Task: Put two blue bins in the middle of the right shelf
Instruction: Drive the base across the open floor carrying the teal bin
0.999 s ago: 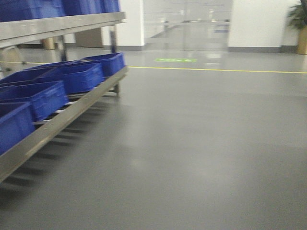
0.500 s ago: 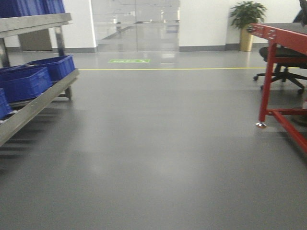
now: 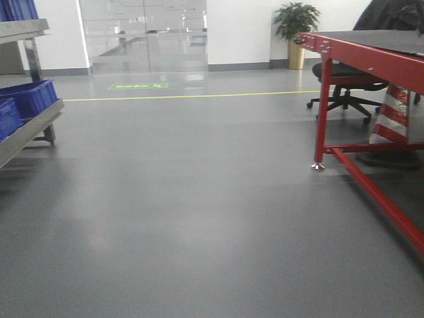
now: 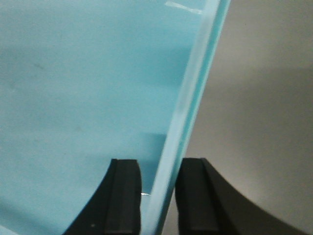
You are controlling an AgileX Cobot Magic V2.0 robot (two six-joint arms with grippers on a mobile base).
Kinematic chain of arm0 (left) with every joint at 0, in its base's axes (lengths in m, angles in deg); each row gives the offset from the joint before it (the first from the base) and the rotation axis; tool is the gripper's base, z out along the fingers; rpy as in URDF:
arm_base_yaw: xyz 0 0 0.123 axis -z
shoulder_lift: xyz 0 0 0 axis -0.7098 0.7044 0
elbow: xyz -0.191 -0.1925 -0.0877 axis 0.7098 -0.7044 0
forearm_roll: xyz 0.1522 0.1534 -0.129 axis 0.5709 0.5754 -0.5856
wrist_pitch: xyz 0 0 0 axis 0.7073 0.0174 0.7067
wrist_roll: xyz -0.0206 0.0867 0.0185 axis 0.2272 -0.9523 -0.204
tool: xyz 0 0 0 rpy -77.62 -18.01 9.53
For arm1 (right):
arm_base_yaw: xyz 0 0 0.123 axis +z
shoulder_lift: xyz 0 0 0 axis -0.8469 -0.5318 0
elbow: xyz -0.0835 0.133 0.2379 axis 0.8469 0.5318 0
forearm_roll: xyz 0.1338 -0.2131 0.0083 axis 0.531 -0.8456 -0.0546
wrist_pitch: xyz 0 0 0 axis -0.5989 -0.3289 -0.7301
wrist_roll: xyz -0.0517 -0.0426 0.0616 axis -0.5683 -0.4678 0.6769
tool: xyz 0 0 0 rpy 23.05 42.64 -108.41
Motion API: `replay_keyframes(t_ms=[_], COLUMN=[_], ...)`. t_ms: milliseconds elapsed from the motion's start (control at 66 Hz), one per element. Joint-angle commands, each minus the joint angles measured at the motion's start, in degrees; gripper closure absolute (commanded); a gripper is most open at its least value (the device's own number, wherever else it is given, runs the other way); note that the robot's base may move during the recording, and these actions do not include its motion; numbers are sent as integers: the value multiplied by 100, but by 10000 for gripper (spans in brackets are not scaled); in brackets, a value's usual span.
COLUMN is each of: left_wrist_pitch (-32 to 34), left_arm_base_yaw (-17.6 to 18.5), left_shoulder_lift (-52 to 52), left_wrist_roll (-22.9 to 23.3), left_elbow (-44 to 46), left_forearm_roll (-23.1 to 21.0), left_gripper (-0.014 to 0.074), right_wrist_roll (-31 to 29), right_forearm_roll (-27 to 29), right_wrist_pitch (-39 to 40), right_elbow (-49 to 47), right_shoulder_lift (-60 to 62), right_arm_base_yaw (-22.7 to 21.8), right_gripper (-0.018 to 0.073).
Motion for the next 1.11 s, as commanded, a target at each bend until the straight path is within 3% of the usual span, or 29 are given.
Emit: replay_keyframes(t_ms=[0,1090], left_wrist_pitch=[367,367], left_arm_base_yaw=[56,56], left_shoulder_lift=[-86,-86], left_wrist_roll=[-130,-130], left_elbow=[101,101], left_forearm_roll=[-506,-506], left_gripper=[707,707], right_wrist_roll=[-193,-193], right_forearm_roll=[423,423], right_wrist_pitch=[503,503], right_elbow=[-90,-90], right_shoulder_lift=[86,86], right_arm_base_yaw=[67,67], right_gripper=[713,713])
